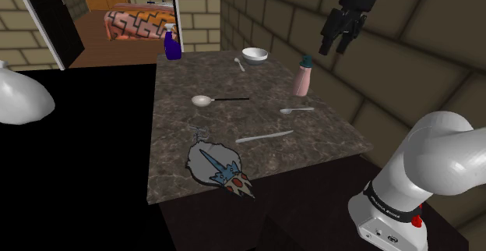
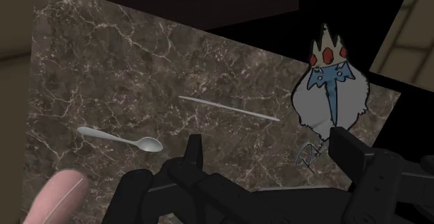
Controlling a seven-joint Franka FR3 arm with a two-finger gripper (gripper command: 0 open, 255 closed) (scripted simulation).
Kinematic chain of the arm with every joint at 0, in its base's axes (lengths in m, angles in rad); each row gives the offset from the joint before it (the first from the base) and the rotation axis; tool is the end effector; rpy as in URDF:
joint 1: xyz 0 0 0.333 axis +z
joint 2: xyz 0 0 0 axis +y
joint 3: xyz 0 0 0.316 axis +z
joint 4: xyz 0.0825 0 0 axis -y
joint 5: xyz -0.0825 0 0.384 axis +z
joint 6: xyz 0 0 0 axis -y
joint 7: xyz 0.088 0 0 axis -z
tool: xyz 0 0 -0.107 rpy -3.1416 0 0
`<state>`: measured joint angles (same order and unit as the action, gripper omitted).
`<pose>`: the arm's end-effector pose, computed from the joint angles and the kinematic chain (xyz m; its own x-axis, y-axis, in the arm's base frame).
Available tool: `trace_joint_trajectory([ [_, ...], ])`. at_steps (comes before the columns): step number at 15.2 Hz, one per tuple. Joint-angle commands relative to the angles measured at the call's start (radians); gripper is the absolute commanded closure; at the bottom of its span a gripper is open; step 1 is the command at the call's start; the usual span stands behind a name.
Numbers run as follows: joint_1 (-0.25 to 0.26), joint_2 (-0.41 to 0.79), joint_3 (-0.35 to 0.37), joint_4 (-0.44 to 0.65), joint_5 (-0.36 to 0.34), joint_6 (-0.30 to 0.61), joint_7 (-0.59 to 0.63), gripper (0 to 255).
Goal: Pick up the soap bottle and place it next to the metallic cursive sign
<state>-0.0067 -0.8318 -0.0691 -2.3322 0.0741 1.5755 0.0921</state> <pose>0.2946 -0.0223 0.6160 0.9870 -0.1481 0.0619 -0.1391 -0.9816 -0.1309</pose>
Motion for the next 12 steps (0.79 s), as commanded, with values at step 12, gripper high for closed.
trace_joint_trajectory([
  [12, -0.08, 0.222, -0.115, -0.04, -0.101, 0.301, -0.066, 0],
])
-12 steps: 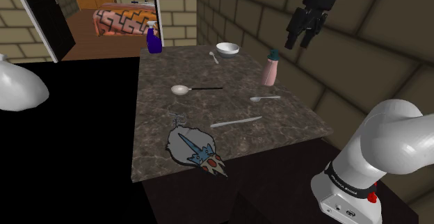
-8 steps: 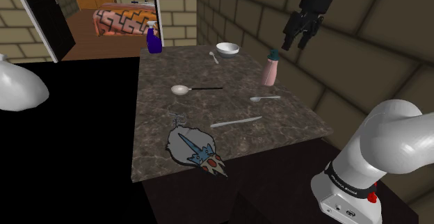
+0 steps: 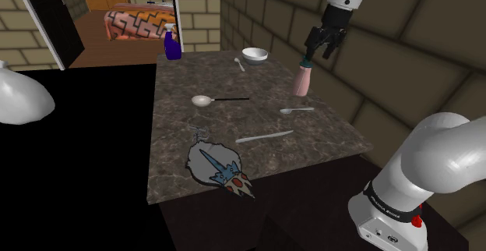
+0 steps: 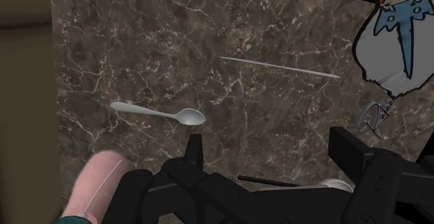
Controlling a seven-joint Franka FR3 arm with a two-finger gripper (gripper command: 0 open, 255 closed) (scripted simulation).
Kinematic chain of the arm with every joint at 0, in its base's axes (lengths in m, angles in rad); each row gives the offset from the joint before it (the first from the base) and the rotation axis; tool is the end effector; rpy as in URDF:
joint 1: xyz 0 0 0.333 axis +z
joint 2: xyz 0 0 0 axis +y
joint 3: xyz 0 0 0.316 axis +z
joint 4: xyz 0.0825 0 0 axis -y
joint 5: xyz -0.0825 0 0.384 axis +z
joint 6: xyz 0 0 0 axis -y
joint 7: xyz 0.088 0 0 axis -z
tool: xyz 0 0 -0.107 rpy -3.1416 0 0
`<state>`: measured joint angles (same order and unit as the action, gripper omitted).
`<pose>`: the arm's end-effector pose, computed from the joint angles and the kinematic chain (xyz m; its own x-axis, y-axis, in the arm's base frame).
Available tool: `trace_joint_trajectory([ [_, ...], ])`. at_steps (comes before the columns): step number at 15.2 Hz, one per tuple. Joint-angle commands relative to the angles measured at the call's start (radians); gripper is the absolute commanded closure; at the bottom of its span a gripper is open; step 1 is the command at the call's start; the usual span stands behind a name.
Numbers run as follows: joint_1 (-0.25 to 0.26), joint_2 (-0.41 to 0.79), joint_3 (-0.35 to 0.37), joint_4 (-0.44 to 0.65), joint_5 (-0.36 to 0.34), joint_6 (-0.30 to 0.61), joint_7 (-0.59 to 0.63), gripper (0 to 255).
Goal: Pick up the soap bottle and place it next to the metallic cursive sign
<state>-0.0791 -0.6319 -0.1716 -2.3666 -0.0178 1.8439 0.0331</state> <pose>0.3589 -0.1040 0.5548 0.9625 -0.2527 0.0991 -0.2446 -0.9657 -0.0867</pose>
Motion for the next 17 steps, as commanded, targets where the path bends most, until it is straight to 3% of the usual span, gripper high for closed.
trace_joint_trajectory([
  [1, -0.014, 0.047, -0.023, -0.003, -0.015, 0.059, -0.012, 0],
  [10, -0.061, 0.297, -0.125, 0.072, -0.037, 0.276, -0.065, 0],
  [17, -0.089, 0.515, -0.203, 0.187, 0.006, 0.407, -0.124, 0],
])
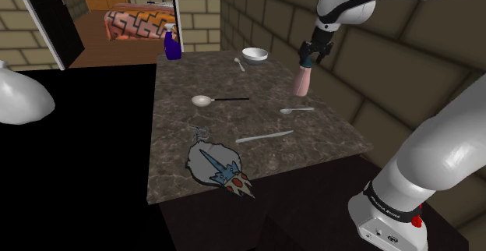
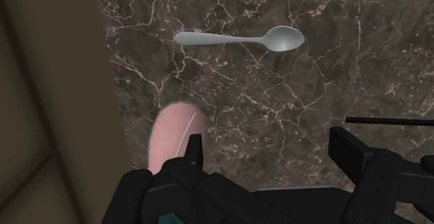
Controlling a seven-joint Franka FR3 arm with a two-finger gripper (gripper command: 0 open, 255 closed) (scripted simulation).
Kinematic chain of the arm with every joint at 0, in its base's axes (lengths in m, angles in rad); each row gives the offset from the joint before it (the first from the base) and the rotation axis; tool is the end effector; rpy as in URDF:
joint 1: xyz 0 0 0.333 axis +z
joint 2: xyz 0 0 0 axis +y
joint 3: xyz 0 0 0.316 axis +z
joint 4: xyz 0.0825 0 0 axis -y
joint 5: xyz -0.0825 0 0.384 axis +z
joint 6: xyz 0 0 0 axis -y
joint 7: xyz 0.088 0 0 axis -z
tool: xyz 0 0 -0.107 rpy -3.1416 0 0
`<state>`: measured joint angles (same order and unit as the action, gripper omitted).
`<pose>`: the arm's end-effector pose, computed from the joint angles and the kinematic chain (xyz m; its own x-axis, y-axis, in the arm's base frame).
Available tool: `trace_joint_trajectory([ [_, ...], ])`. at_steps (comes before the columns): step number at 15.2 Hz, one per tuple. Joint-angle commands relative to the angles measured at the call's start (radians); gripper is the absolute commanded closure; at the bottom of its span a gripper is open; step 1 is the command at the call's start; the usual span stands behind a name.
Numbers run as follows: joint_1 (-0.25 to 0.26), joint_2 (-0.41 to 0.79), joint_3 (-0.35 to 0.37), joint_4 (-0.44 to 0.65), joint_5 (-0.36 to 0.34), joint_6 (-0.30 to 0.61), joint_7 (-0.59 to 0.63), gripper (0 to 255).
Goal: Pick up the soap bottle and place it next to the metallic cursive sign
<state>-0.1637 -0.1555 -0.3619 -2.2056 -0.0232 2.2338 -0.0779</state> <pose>0.4459 -0.2651 0.4596 0.8917 -0.4172 0.1754 -0.4204 -0.9071 -0.0208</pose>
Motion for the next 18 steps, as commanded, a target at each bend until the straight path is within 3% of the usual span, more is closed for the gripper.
trace_joint_trajectory([
  [1, -0.009, 0.071, -0.022, 0.046, 0.022, 0.032, -0.023, 0],
  [10, -0.081, 0.353, -0.073, 0.258, 0.156, 0.119, -0.119, 0],
  [18, -0.098, 0.429, -0.057, 0.252, 0.206, 0.193, -0.152, 0],
])
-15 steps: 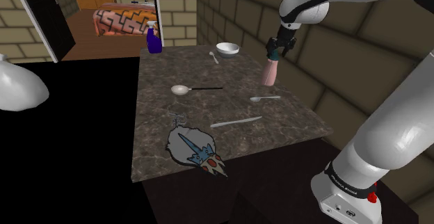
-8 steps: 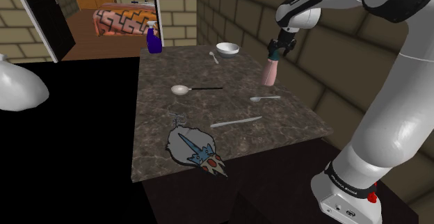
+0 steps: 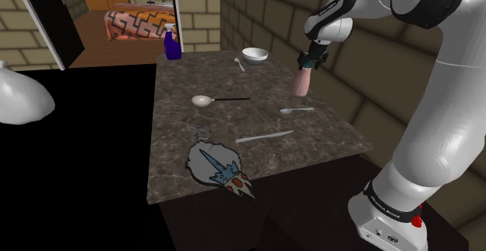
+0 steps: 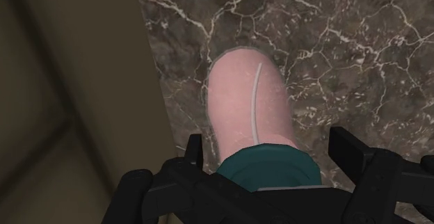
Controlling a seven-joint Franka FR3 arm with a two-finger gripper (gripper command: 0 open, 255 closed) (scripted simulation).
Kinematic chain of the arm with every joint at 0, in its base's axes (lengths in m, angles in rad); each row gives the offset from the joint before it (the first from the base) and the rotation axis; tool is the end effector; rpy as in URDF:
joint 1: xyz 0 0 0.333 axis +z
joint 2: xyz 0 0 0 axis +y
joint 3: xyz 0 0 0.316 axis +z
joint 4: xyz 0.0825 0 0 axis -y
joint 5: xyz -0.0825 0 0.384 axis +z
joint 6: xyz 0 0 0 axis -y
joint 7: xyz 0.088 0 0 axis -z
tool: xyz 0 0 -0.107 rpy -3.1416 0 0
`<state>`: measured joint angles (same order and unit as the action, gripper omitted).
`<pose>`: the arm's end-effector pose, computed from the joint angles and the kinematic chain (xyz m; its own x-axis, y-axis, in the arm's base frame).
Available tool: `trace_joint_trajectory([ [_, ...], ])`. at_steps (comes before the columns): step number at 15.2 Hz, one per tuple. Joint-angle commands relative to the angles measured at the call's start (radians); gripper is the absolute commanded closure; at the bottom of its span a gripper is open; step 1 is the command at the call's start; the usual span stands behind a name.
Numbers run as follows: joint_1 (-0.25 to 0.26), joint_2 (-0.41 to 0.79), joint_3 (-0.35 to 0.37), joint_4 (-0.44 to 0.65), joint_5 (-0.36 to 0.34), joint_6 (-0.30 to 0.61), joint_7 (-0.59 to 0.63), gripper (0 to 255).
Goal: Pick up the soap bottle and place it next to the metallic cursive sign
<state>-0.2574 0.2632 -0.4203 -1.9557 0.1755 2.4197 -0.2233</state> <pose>0.4950 -0.3810 0.3768 0.8321 -0.5061 0.2268 -0.5225 -0.8525 0.0144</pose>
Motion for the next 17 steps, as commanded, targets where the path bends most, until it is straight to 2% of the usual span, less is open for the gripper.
trace_joint_trajectory([
  [1, -0.004, 0.01, 0.002, 0.002, 0.007, 0.007, -0.006, 0],
  [7, -0.004, 0.01, 0.002, 0.002, 0.007, 0.007, -0.006, 0],
  [8, -0.004, 0.01, 0.002, 0.002, 0.007, 0.007, -0.006, 255],
  [17, -0.004, 0.01, 0.002, 0.002, 0.007, 0.007, -0.006, 255],
])
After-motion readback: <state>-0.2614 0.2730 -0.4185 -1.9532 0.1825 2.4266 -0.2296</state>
